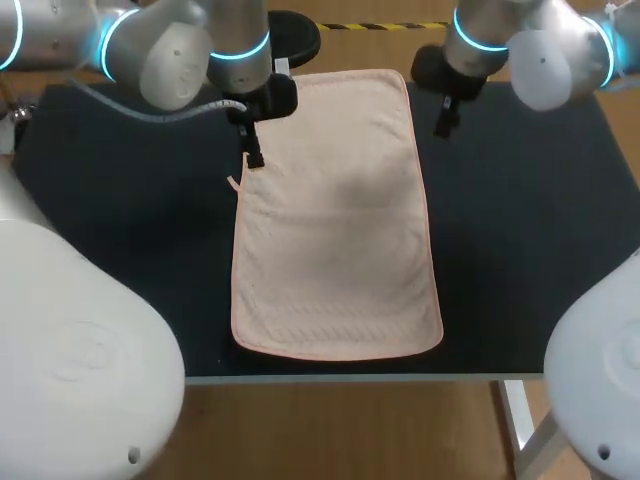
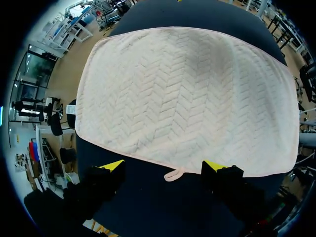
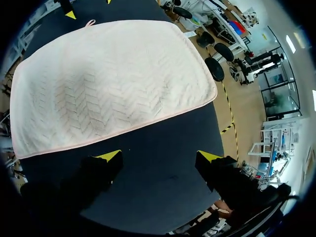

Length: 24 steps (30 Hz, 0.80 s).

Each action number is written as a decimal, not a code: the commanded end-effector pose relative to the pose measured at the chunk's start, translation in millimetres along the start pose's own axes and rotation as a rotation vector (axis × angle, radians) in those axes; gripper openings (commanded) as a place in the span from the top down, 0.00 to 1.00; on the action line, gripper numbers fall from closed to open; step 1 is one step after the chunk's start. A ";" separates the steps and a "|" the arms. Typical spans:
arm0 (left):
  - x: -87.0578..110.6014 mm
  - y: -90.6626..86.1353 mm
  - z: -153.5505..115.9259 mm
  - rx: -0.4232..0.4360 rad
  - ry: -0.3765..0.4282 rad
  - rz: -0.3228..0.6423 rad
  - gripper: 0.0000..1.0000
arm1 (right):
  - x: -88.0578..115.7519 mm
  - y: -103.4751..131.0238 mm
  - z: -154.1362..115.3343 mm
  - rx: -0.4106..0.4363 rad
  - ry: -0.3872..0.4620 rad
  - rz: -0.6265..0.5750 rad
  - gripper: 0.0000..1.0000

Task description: Fold the towel

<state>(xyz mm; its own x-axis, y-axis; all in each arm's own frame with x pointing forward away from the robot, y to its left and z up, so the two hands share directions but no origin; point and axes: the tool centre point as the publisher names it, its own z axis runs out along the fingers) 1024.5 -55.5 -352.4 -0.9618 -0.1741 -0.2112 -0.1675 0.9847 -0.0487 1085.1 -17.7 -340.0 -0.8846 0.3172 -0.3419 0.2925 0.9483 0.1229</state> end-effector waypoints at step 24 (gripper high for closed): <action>9.6 -4.2 38.2 0.018 0.013 0.053 0.00 | 24.8 -8.6 46.6 -0.018 0.102 0.032 0.00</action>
<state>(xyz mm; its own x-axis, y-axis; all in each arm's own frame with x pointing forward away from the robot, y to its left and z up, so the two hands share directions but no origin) 1022.3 -62.5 -387.4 -0.9713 -0.1225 -0.2037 -0.1143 0.9921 -0.0516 1073.0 -14.3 -388.8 -0.8943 0.3640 -0.2603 0.3395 0.9308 0.1354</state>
